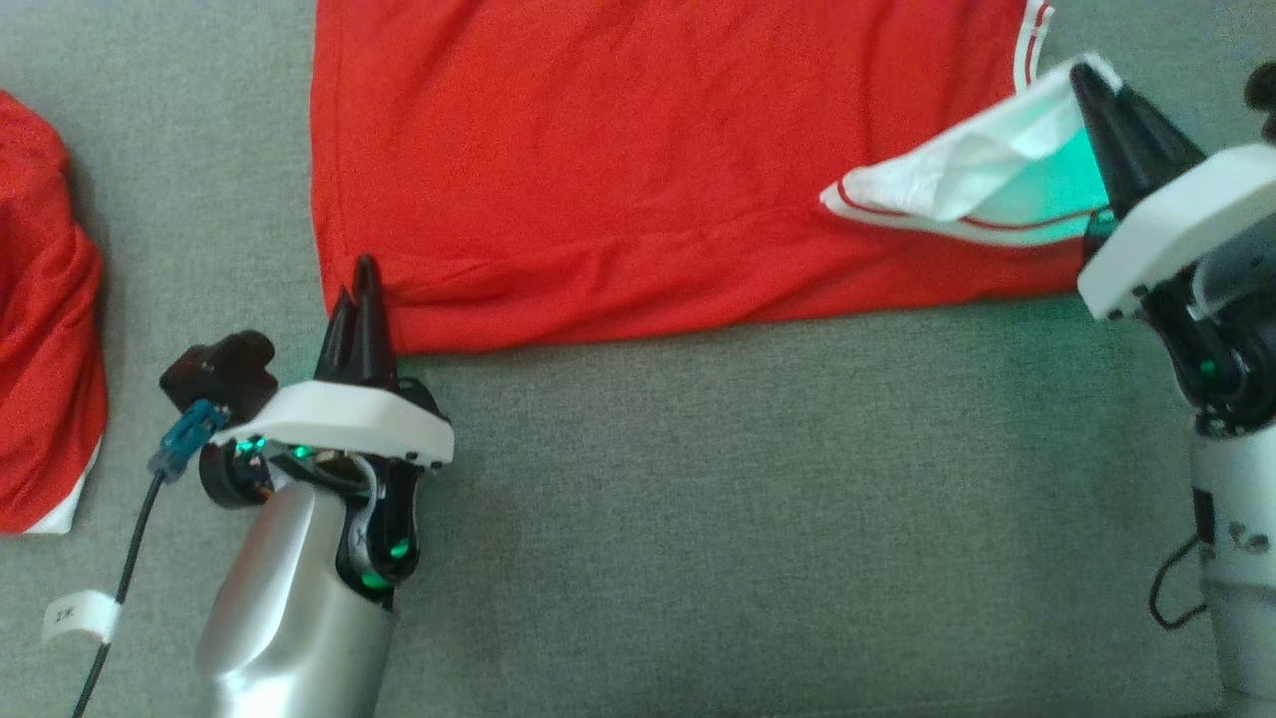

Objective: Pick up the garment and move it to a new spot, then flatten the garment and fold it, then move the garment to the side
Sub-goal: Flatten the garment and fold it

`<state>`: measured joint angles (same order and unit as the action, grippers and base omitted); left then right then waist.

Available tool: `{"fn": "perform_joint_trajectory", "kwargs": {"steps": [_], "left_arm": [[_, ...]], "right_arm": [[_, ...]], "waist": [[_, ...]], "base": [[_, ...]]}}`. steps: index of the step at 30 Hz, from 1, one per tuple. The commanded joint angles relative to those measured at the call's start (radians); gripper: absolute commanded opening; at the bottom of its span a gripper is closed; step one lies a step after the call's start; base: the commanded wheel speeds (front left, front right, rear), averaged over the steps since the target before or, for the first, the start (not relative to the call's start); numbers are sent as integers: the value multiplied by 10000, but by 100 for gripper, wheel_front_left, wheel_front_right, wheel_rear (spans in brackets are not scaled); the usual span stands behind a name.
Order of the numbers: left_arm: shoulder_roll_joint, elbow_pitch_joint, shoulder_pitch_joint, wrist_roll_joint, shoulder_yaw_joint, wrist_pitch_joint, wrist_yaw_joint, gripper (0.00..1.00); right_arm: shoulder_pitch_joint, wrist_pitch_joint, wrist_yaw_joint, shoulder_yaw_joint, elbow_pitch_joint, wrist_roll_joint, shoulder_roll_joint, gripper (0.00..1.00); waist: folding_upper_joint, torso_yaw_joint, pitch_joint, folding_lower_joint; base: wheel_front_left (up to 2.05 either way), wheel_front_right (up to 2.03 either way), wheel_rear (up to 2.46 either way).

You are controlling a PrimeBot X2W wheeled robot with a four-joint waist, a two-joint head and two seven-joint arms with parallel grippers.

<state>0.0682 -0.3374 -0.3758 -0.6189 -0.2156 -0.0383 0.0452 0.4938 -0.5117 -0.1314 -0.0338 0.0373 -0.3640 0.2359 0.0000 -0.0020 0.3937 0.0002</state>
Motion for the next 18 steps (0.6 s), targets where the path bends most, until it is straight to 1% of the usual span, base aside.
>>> {"fn": "perform_joint_trajectory", "kwargs": {"steps": [1,2,3,4,7,11,14,18], "left_arm": [[59,134,-347,-93,342,-155,65,0],[44,42,-425,-106,323,-194,64,0],[33,-50,-486,-108,296,-219,63,42],[24,-140,-536,-106,260,-235,57,100],[8,-332,-601,-55,217,-456,67,100],[112,-368,-505,221,277,-1327,45,100],[301,-423,-227,580,183,-1713,64,100],[575,-499,270,1134,-33,-1926,243,100]], "right_arm": [[457,390,7,-254,-258,-113,133,59],[573,617,7,-344,-149,-135,140,100],[684,894,7,-412,-59,-138,147,100],[784,1198,7,-467,24,-140,141,100],[1013,2194,7,-670,199,-212,179,100],[1022,3384,7,-622,472,-329,151,100],[687,3650,7,-567,650,-432,142,100],[-9,3718,7,-318,539,-450,38,100]], "waist": [[0,21,87,-2],[0,29,112,-2],[0,37,128,-2],[0,47,134,-2],[0,97,91,-2],[0,159,-112,-2],[0,174,-339,-2],[0,132,-571,-2]], "base": [[0,0,0],[0,0,0],[0,0,0],[0,0,0],[0,0,0],[0,0,0],[0,0,0],[0,0,0]]}}
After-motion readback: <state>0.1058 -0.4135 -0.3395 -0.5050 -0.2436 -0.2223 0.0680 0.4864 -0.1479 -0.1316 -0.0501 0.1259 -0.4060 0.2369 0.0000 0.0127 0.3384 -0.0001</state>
